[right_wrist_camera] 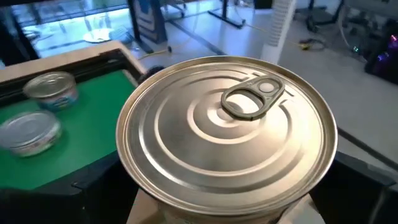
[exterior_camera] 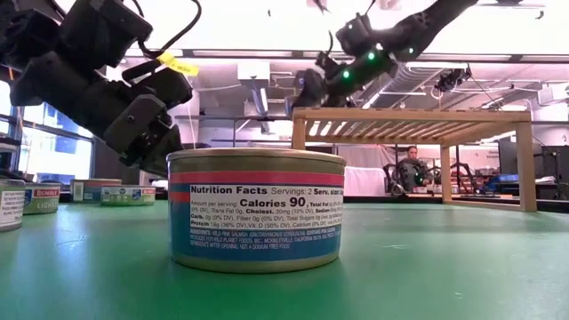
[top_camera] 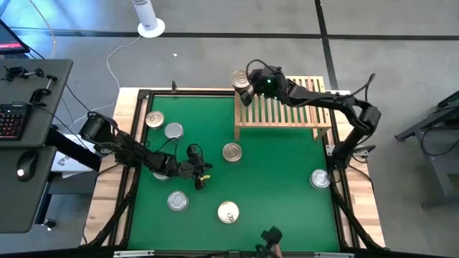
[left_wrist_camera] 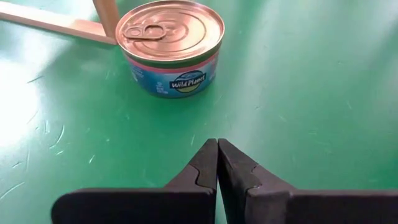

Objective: Stack canned seafood by type on shelf
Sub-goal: Put the blue pink tuna can on the shelf

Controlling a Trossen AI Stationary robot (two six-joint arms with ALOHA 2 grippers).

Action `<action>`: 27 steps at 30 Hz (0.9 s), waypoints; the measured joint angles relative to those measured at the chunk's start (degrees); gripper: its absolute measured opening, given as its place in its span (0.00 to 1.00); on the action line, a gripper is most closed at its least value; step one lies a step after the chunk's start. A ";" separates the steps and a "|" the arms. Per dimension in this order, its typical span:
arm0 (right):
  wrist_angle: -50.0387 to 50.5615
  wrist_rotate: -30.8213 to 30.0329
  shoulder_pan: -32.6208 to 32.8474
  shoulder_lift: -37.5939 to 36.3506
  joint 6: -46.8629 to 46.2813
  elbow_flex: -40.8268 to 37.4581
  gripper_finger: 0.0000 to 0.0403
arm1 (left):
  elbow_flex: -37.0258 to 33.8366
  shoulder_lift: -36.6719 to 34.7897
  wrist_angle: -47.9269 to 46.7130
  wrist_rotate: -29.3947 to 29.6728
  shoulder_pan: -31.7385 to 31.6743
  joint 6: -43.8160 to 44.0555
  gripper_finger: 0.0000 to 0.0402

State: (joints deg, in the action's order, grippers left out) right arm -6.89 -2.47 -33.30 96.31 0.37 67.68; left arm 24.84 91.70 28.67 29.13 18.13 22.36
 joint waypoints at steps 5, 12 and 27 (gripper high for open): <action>-1.05 -0.24 -1.53 1.55 -1.00 0.02 0.96 | 0.00 0.00 -0.01 0.01 0.01 -0.01 0.00; -1.02 -0.01 -1.96 2.05 -1.83 0.02 0.96 | 0.00 0.00 -0.02 0.01 0.00 -0.01 0.00; 4.26 2.60 -2.09 1.92 -1.78 0.13 0.99 | -0.04 0.00 -0.07 0.04 0.00 -0.01 0.00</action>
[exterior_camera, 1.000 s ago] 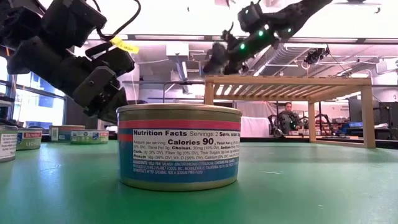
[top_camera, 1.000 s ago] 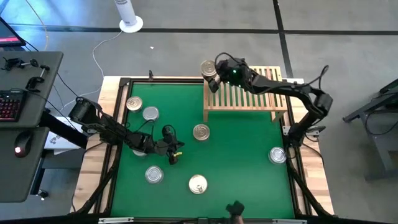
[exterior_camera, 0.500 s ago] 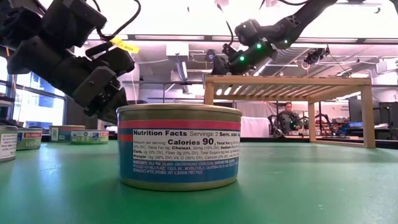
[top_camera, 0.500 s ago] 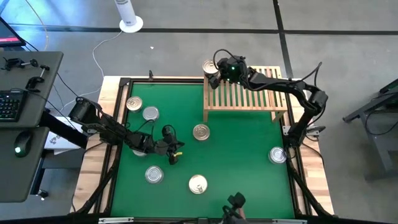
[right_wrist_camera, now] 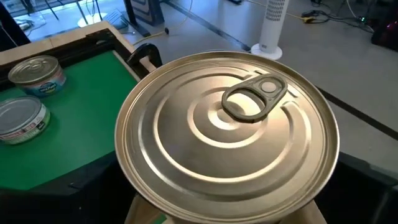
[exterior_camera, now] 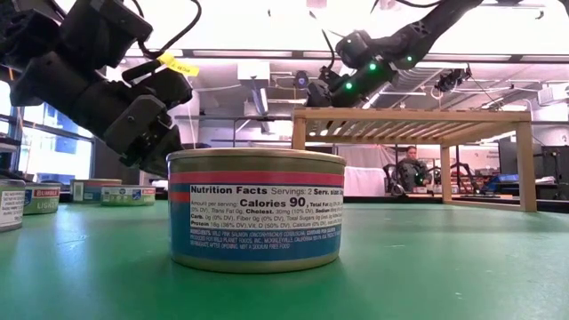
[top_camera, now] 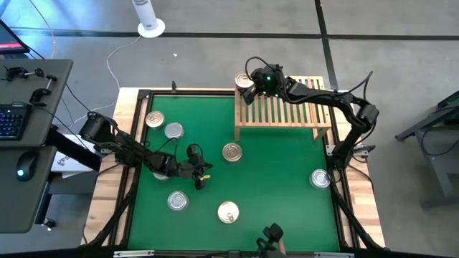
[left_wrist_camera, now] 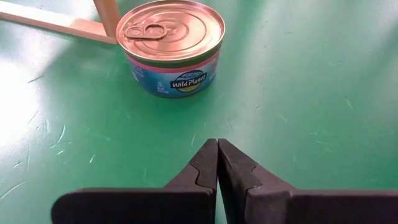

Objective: Stack canned seafood by type on shelf
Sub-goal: Put the blue pink tuna can on the shelf

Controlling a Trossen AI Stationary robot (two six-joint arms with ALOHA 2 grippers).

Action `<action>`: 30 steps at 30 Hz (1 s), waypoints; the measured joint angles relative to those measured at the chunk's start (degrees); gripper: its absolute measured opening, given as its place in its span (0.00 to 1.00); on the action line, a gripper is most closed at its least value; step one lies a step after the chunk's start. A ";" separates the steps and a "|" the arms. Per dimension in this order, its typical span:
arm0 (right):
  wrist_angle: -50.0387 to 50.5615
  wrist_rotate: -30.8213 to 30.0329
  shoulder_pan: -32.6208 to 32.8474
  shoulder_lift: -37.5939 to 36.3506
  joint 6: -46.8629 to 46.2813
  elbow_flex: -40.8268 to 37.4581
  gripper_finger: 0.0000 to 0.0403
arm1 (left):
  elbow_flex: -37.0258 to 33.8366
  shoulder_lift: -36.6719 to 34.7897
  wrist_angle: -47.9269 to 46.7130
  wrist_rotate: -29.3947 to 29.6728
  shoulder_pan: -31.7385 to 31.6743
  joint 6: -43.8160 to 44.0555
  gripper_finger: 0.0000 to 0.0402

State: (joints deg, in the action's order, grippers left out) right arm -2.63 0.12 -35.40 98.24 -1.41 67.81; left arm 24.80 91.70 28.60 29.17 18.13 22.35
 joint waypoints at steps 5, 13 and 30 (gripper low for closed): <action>0.79 0.05 0.00 0.00 0.76 0.02 0.99 | 0.00 0.00 0.07 -0.04 0.00 0.07 0.00; 2.93 -0.19 0.02 -0.09 3.17 0.11 0.99 | 4.90 -5.23 -3.57 -3.35 -3.09 -3.29 0.00; 2.91 -1.29 0.04 -0.07 2.81 -0.06 0.99 | 43.71 -0.36 -22.95 -29.13 -44.74 -29.03 0.00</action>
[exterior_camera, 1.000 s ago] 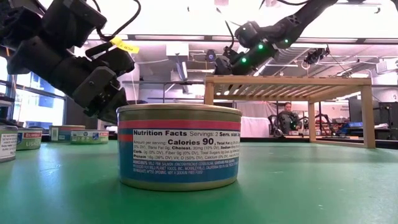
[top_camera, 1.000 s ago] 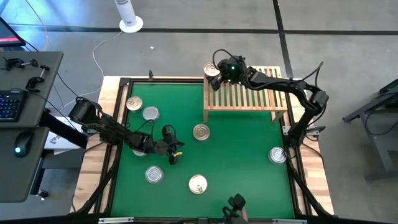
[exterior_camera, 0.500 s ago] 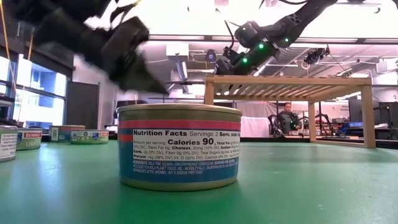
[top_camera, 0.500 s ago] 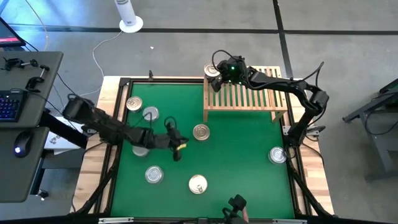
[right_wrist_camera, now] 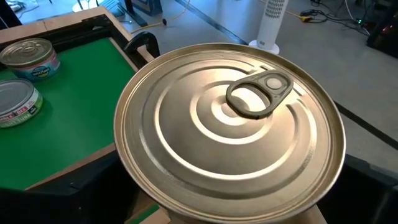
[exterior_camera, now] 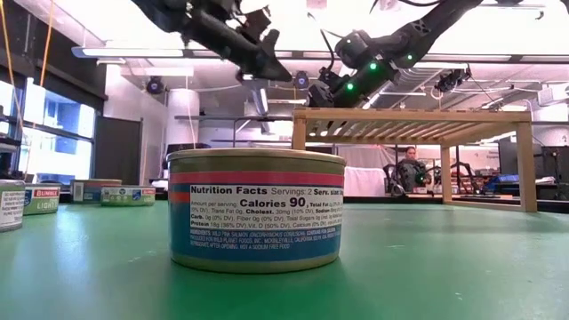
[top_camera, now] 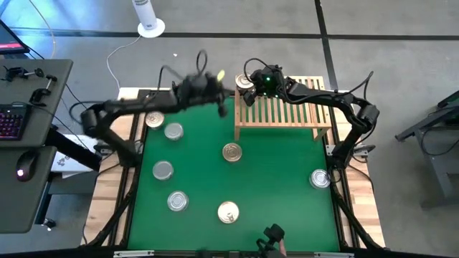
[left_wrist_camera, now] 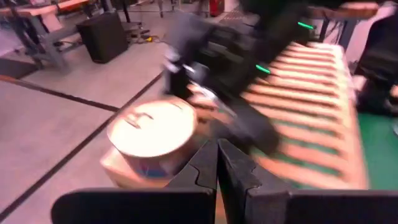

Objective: Stack canned seafood by type on shelf
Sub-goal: Put the blue pink tuna can on the shelf

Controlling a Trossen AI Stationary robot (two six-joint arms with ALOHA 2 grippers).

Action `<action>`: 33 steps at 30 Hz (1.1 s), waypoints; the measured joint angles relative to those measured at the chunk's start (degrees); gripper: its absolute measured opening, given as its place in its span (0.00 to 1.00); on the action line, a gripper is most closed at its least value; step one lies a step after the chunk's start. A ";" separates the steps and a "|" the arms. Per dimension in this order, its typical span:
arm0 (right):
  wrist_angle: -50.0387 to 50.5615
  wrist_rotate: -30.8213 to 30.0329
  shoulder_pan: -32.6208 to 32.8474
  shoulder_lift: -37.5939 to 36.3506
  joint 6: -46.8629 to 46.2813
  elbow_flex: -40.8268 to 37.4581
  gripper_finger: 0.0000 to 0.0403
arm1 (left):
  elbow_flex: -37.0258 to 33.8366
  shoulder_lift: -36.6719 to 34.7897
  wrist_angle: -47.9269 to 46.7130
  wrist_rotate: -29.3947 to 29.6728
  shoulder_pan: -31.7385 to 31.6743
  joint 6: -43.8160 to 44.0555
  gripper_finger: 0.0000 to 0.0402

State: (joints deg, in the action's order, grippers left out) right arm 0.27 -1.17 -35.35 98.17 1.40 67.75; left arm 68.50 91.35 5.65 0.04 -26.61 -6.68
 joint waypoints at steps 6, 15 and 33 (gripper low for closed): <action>-1.39 0.00 0.00 0.11 0.10 -0.10 0.99 | 15.39 12.50 -6.37 -8.95 -7.16 -0.96 0.00; -1.68 -0.12 0.00 0.13 0.11 -0.12 0.99 | 30.34 22.29 -24.12 -9.24 -9.53 -4.46 0.00; 9.32 -0.17 0.18 -5.63 1.67 -0.29 0.99 | 30.48 23.17 -27.60 -8.88 -9.63 -5.59 0.00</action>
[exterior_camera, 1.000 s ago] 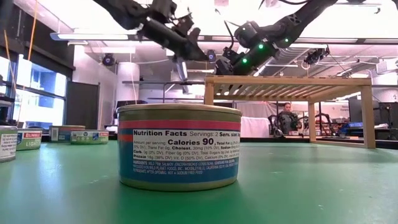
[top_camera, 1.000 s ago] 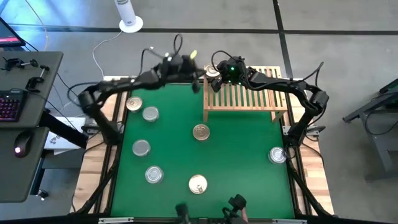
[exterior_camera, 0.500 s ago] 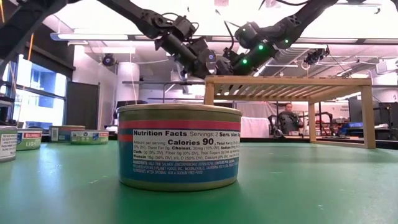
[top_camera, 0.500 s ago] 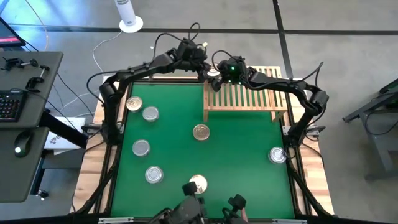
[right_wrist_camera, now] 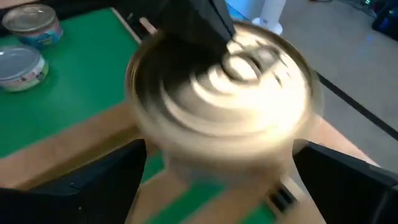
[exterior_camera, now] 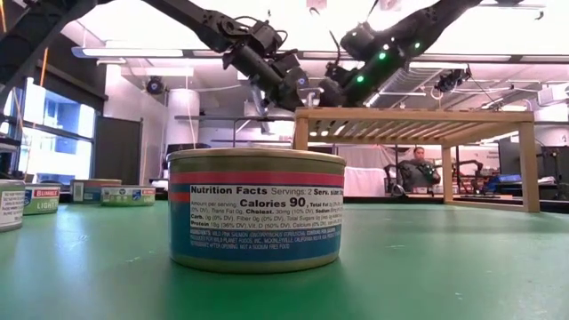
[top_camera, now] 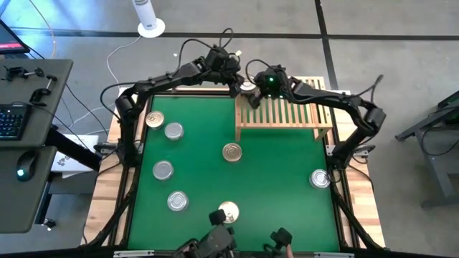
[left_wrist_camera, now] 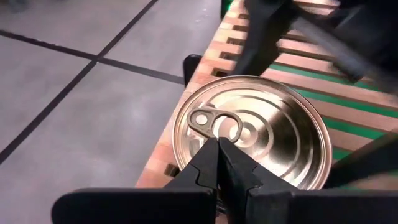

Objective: Stack canned seafood by type on shelf
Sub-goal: Put the blue pink tuna can on the shelf

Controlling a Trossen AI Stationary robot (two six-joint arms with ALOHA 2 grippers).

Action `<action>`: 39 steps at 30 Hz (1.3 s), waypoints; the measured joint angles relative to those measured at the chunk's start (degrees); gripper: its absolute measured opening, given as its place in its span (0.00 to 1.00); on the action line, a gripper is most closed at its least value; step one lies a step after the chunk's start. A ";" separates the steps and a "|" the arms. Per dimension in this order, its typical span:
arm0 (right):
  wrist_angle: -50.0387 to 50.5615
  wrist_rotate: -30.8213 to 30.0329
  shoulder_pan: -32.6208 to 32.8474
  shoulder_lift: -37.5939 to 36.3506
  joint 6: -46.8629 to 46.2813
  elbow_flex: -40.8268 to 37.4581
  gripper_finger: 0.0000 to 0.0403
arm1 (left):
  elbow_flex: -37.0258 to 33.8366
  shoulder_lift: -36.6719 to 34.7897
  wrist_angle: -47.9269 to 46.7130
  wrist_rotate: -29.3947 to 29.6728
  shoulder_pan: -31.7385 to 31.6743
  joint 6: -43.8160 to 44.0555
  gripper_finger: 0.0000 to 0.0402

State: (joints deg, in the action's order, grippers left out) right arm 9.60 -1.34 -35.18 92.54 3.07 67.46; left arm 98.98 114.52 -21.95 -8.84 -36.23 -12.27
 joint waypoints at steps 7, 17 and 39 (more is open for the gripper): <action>7.58 -0.11 -0.06 -4.70 0.59 0.00 0.99 | -0.07 0.07 0.38 1.07 -0.32 0.02 0.00; 11.60 1.17 0.83 -8.49 1.24 -0.08 0.99 | -0.22 -0.22 2.47 2.16 -0.26 -0.09 0.00; -7.05 -7.48 22.75 -33.27 1.95 -27.91 0.99 | -0.46 -9.42 1.31 4.10 6.20 -5.46 0.00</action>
State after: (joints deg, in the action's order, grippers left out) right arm 2.55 -8.82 -12.43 59.27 5.02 39.55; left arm 98.52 105.10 -20.64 -4.73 -30.04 -17.73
